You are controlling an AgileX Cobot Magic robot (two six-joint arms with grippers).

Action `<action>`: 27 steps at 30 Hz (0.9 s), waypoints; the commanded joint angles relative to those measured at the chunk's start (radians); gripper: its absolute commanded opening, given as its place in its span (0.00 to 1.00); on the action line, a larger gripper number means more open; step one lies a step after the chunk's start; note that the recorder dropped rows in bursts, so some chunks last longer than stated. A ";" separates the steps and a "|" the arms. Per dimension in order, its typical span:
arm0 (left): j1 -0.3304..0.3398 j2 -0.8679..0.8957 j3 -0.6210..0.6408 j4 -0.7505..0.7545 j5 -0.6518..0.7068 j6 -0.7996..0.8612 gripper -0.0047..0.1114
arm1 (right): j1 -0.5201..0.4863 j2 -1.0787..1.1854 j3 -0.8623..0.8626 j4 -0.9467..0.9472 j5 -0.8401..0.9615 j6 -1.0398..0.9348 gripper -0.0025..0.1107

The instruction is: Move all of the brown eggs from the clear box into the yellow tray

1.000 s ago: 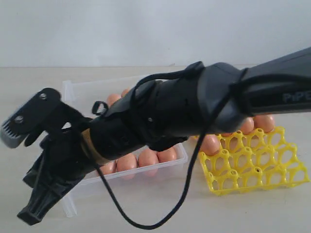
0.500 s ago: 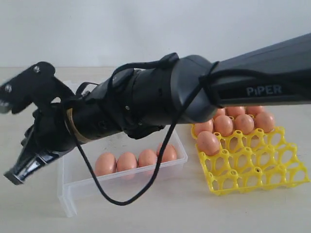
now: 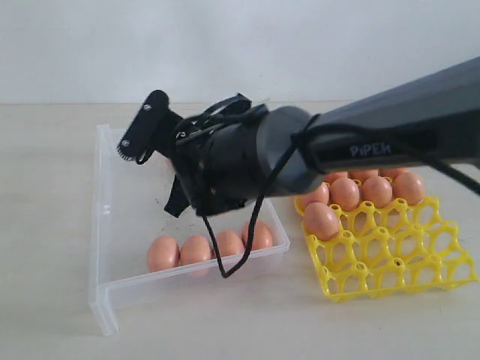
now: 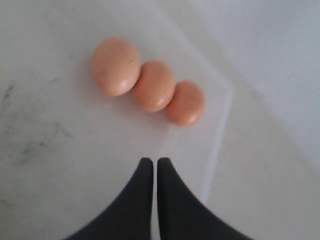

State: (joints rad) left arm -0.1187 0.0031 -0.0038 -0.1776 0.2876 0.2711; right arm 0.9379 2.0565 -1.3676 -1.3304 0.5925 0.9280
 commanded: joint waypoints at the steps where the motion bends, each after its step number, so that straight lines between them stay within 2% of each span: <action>1: -0.006 -0.003 0.004 0.002 -0.002 0.000 0.07 | -0.105 -0.011 -0.096 0.786 -0.052 -0.474 0.02; 3: -0.006 -0.003 0.004 0.002 -0.002 0.000 0.07 | -0.150 -0.011 -0.170 1.124 0.082 -0.747 0.02; 6: -0.006 -0.003 0.004 0.002 -0.002 0.000 0.07 | -0.202 -0.011 -0.272 1.453 0.356 -1.020 0.02; 8: -0.006 -0.003 0.004 0.002 -0.002 0.000 0.07 | -0.223 -0.011 -0.328 1.587 0.539 -1.118 0.02; 10: -0.006 -0.003 0.004 0.002 -0.002 0.000 0.07 | -0.231 -0.011 -0.355 1.624 0.622 -1.133 0.02; 12: -0.006 -0.003 0.004 0.002 -0.002 0.000 0.07 | -0.231 -0.011 -0.378 1.620 0.629 -1.127 0.02; 18: -0.006 -0.003 0.004 0.002 -0.002 0.000 0.07 | -0.229 0.004 -0.380 1.618 0.391 -1.196 0.05; 19: -0.006 -0.003 0.004 0.002 -0.002 0.000 0.07 | -0.229 0.014 -0.380 1.618 0.356 -1.207 0.10; 21: -0.006 -0.003 0.004 0.002 -0.002 0.000 0.07 | -0.229 0.034 -0.389 1.605 0.303 -1.217 0.25; 23: -0.006 -0.003 0.004 0.002 -0.002 0.000 0.07 | -0.229 0.073 -0.421 1.577 0.285 -1.177 0.45; 24: -0.006 -0.003 0.004 0.002 -0.002 0.000 0.07 | -0.229 0.091 -0.442 1.549 0.288 -1.132 0.52; 25: -0.006 -0.003 0.004 0.002 -0.002 0.000 0.07 | -0.229 0.117 -0.474 1.520 0.304 -1.096 0.55; 27: -0.006 -0.003 0.004 0.002 -0.002 0.000 0.07 | -0.229 0.174 -0.552 1.477 0.344 -1.086 0.52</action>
State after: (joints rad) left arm -0.1187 0.0031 -0.0038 -0.1776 0.2876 0.2711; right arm 0.7159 2.1722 -1.8388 0.2084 0.9101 -0.1935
